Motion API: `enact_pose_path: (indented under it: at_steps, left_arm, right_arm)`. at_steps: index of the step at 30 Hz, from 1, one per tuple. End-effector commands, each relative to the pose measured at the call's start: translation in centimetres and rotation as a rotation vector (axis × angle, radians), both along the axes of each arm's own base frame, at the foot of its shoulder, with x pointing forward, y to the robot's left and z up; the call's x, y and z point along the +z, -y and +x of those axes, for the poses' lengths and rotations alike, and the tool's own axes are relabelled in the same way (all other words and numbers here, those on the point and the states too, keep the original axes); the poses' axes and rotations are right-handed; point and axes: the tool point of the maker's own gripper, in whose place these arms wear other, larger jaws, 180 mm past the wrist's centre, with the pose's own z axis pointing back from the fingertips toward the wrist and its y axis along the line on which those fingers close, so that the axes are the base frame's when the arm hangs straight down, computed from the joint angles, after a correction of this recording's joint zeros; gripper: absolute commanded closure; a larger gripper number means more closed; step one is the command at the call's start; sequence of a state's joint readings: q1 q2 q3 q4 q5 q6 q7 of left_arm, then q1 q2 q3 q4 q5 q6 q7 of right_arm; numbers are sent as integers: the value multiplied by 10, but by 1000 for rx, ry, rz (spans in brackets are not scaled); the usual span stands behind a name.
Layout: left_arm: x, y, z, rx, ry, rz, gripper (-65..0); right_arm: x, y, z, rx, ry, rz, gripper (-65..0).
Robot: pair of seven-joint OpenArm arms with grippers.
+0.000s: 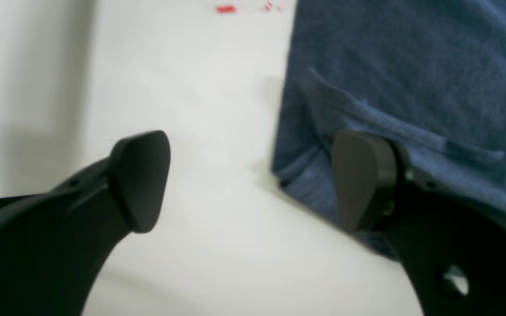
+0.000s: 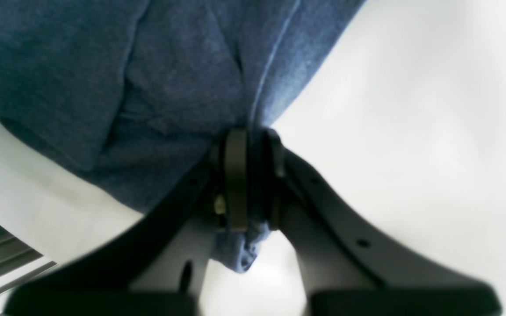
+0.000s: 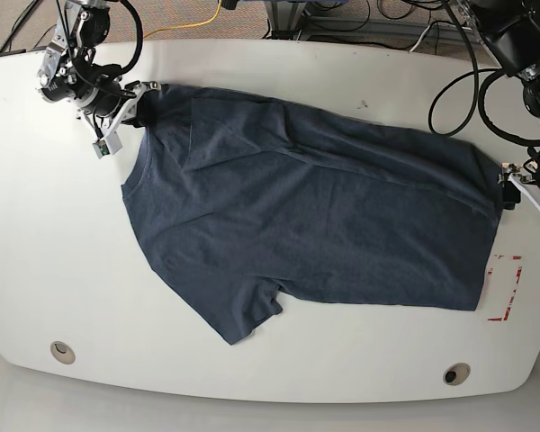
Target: Layout the t-shirt on the table in an organized manner, then fold the t-shirt properly
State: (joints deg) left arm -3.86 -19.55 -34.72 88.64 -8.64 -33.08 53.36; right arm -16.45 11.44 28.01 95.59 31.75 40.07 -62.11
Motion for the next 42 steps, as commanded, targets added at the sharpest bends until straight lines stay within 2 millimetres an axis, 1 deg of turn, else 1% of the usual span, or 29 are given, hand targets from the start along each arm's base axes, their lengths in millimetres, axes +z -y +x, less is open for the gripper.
enact_pose_path:
  at_steps: [1,2,8,12,16,19,20,22,25,29,30,32,35,36,39,42]
  left_arm:
    - [-1,-8,3,10,4,-10,-535]
    - [-6,-8,2,13,-6,-21,-535]
    - [-18,1,3,11,-1,-115,-535]
    - [-32,1,-1,26,-22,-152,-535]
    - [-39,2,2,26,-2,-176,-535]
    - [-51,11,5,0,-15,-192,-535]
    - [-58,17,5,-13,-26,-202,-535]
    - [-63,19,5,-19,-33,-210,-535]
    - [-69,16,2,-11,-44,-216,-535]
    - [-75,17,0,-5,-57,-229,-529]
    - [-75,17,0,-5,-57,-229,-515]
    - [-76,17,-1,-5,-60,-229,-449]
    - [-76,16,-2,-4,-62,-229,-318]
    - [-76,16,-2,-4,-63,-228,-251]
    - [-76,14,-3,-1,-62,-226,-117]
    - [-76,14,-3,0,-65,-224,-24]
  right_arm:
    - [-2,6,-6,12,-29,-33,-57]
    - [-2,7,-5,13,-27,-34,-57]
    - [-1,6,-4,14,-26,-34,-57]
    - [-1,6,-4,14,-25,-34,-57]
    - [-1,6,-3,14,-22,-33,-57]
    - [0,6,-3,14,-21,-30,-57]
    - [0,6,-3,14,-21,-30,-57]
    - [0,6,-2,14,-19,-29,-57]
    - [0,6,-2,14,-19,-29,-57]
    - [0,6,-2,14,-18,-32,-57]
    - [0,6,-2,14,-18,-32,-57]
    - [0,6,-2,14,-18,-32,-57]
    - [0,6,-2,15,-19,-33,-57]
    - [0,6,-2,15,-19,-33,-57]
    - [0,7,-1,15,-18,-35,-57]
    - [1,7,-1,13,-18,-35,-54]
